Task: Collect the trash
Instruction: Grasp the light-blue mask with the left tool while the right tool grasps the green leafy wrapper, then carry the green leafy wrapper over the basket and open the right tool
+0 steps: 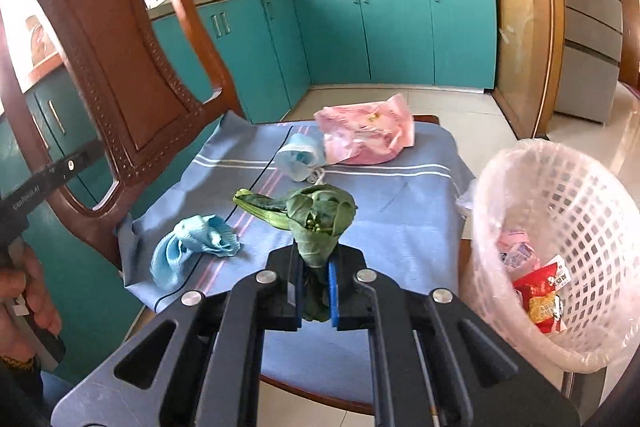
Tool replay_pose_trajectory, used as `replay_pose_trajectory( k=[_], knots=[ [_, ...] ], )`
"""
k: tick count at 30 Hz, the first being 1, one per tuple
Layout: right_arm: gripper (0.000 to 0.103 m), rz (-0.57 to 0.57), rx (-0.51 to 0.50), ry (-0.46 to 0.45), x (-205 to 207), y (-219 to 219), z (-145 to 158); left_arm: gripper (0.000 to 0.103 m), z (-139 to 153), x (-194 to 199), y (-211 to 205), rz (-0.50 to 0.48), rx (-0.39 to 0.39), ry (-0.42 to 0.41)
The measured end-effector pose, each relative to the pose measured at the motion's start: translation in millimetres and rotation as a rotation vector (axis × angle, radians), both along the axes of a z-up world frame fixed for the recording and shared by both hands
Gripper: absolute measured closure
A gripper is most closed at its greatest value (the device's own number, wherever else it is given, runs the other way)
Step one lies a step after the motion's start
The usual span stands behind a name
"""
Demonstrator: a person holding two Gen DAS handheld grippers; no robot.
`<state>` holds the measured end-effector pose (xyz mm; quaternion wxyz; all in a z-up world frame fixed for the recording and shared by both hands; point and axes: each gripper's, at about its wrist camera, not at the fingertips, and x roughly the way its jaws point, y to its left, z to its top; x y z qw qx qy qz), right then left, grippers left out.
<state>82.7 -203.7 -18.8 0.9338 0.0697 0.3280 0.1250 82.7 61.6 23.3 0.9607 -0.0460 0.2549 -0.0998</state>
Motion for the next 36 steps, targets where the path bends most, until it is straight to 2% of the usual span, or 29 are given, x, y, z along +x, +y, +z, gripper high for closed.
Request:
replay_pose_trajectory(
  k=[2,3,4,5,7,9,11,12,13,15,16,17,21,23,26,36],
  knots=[
    [0.093,-0.007,0.006,-0.007,-0.4,-5.7,1.4,0.044,-11.9,9.8,-1.1,-0.019,0.030,0.095],
    [0.093,-0.007,0.012,-0.006,-1.9,-8.0,1.3,0.009,-21.2,14.9,-2.3,-0.024,0.047,0.137],
    [0.093,-0.003,0.016,-0.005,-2.0,-9.0,1.2,0.008,-30.3,18.3,-3.6,-0.019,0.068,0.157],
    [0.093,0.003,0.016,-0.004,-3.9,-9.4,0.7,0.008,-43.5,25.5,-7.0,-0.017,0.105,0.203],
    [0.093,0.020,0.016,-0.003,-4.9,-7.3,1.1,0.011,-64.4,35.0,-11.9,-0.026,0.130,0.269],
    [0.093,0.033,0.021,-0.006,-6.2,-6.4,1.8,0.020,-87.3,46.0,-18.0,-0.033,0.172,0.327],
    [0.093,0.038,0.029,-0.008,-7.6,-5.8,2.6,0.025,-104.3,57.1,-25.9,-0.042,0.201,0.362],
    [0.093,0.041,0.031,-0.007,-8.2,-5.9,2.7,0.032,-113.8,63.9,-29.9,-0.045,0.211,0.373],
    [0.093,0.045,0.030,-0.008,-9.6,-6.2,2.8,0.048,-117.0,68.8,-31.3,-0.047,0.211,0.380],
    [0.093,0.048,0.022,-0.010,-11.4,-5.0,2.6,0.073,-124.6,75.9,-32.2,-0.048,0.188,0.393],
    [0.093,0.049,0.019,-0.011,-12.4,-5.2,2.4,0.082,-122.2,75.7,-31.5,-0.040,0.167,0.384],
    [0.093,0.048,0.018,-0.011,-12.9,-5.4,2.2,0.082,-117.8,75.0,-31.4,-0.040,0.157,0.374],
    [0.093,0.046,0.012,-0.006,-13.6,-5.3,1.1,0.083,-69.6,47.5,-37.2,-0.061,0.082,0.226],
    [0.093,0.046,0.006,-0.011,-13.8,-3.7,2.2,0.083,-50.6,30.0,-41.1,-0.067,0.075,0.164],
    [0.093,0.048,-0.003,-0.019,-14.6,-0.6,3.5,0.083,-38.4,13.8,-45.1,-0.066,0.086,0.116],
    [0.093,0.053,-0.015,-0.012,-12.2,6.4,0.2,0.083,-37.8,12.9,-44.3,-0.065,0.104,0.122]
  ],
)
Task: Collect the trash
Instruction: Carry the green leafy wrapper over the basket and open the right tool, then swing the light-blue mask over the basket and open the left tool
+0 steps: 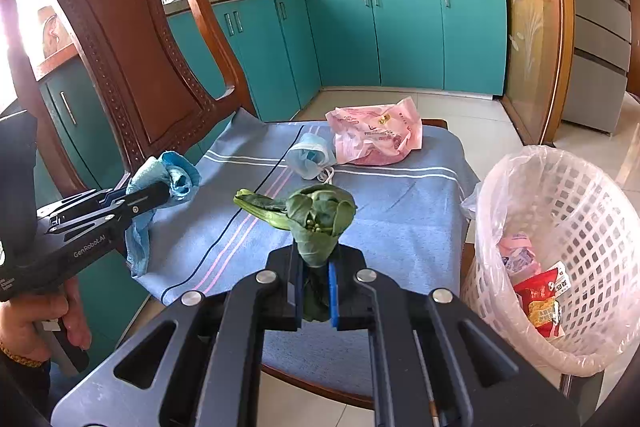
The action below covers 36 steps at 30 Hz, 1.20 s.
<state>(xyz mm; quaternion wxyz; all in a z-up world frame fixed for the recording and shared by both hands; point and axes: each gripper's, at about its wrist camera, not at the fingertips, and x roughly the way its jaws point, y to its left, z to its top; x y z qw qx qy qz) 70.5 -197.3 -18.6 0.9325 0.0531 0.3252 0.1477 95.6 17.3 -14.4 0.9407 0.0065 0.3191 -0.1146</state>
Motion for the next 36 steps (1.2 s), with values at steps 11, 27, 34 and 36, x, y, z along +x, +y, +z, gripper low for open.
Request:
replay_pose_trajectory(
  k=[11,27,34,36],
  knots=[
    [0.093,-0.023,0.001,-0.018,-0.8,-6.0,4.7,0.082,3.5,-2.0,2.7,0.004,-0.011,-0.008],
    [0.003,-0.698,0.374,-0.119,-41.7,-235.8,24.7,0.081,-5.3,-11.2,-76.2,-0.211,-0.047,0.042],
    [0.003,-0.896,0.480,-0.255,-75.0,-268.1,24.1,0.069,19.2,-0.9,-206.6,-0.396,-0.095,0.066],
    [0.003,-0.898,0.484,-0.261,-77.1,-272.3,23.9,0.045,20.4,10.1,-246.6,-0.440,-0.128,0.101]
  ],
)
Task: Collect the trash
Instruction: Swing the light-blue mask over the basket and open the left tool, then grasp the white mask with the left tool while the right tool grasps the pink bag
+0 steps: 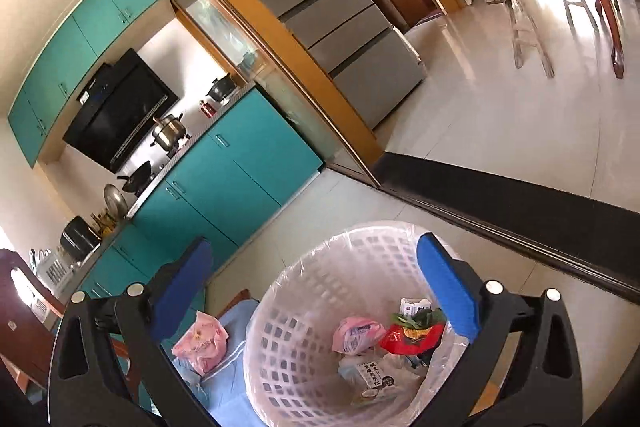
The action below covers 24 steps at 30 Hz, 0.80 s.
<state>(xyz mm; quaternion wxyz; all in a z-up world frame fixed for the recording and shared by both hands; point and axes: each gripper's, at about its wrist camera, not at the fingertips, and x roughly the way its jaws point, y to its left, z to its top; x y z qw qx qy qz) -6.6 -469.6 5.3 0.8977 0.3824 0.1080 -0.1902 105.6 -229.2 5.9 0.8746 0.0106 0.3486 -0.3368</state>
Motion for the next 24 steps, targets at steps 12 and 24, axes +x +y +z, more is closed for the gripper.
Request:
replay_pose_trajectory(
  k=[12,24],
  knots=[
    [0.003,0.166,-0.105,0.051,27.7,35.9,5.7,0.006,-40.4,55.0,85.9,0.340,0.147,-0.022],
    [0.003,0.379,-0.200,0.128,67.1,111.3,4.1,0.008,-82.8,180.1,155.4,0.465,0.282,0.071]
  ],
)
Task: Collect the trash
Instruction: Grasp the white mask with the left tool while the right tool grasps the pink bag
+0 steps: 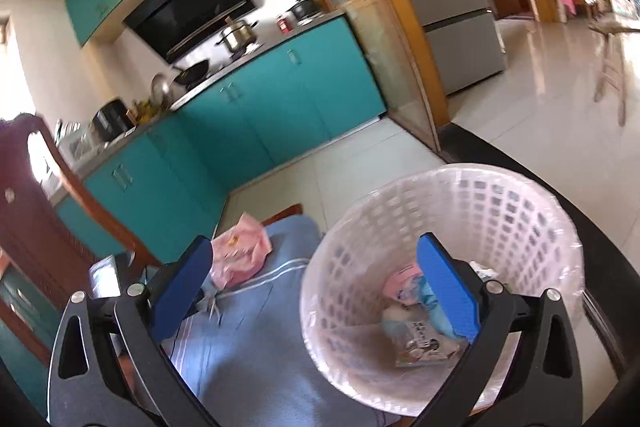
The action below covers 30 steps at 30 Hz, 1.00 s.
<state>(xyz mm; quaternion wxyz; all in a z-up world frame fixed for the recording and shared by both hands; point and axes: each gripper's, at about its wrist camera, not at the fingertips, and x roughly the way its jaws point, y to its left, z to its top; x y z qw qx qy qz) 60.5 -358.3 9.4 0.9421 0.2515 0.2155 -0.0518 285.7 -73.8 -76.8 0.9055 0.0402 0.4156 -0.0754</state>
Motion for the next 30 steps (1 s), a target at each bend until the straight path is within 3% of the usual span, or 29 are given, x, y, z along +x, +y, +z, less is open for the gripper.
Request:
replay_pose_trajectory(
  k=[2,3,4,7,12,17,20,22,23,25,27,30],
  knots=[
    [0.003,0.022,-0.021,0.010,6.8,12.1,-0.7,0.034,-15.2,11.4,5.1,-0.013,-0.030,0.051],
    [0.003,0.036,-0.031,0.021,11.9,19.0,-1.8,0.063,-17.7,9.9,6.9,-0.011,-0.043,0.064],
    [0.003,0.054,-0.037,0.031,17.5,26.1,-3.2,0.081,-18.7,10.1,14.3,0.007,-0.062,0.065],
    [0.003,0.104,-0.072,0.060,35.7,48.4,-7.4,0.085,-3.6,-6.7,36.7,0.016,-0.132,0.018],
    [0.004,0.271,-0.234,0.132,85.4,111.7,-22.5,0.085,57.5,-77.6,75.0,0.013,-0.193,-0.137],
    [0.004,0.369,-0.498,0.131,140.7,173.3,-31.1,0.084,96.6,-155.5,103.3,0.041,-0.236,-0.259],
    [0.022,0.402,-0.633,0.197,185.9,201.4,-45.4,0.084,92.2,-174.8,116.9,0.073,-0.267,-0.258],
    [0.048,0.426,-0.657,0.268,213.8,212.3,-57.9,0.084,90.9,-172.1,120.4,0.045,-0.299,-0.221],
    [0.056,0.432,-0.662,0.304,224.4,216.2,-64.5,0.084,93.2,-171.4,122.7,0.038,-0.304,-0.223],
    [0.093,0.426,-0.676,0.394,241.6,218.4,-80.7,0.084,99.0,-171.7,128.7,0.046,-0.314,-0.241],
    [0.097,0.401,-0.631,0.402,239.6,207.5,-82.8,0.084,100.4,-170.9,133.2,0.042,-0.331,-0.242],
    [0.099,0.376,-0.524,0.309,205.6,192.6,-59.8,0.084,97.0,-172.3,131.1,0.023,-0.322,-0.235]
  ],
)
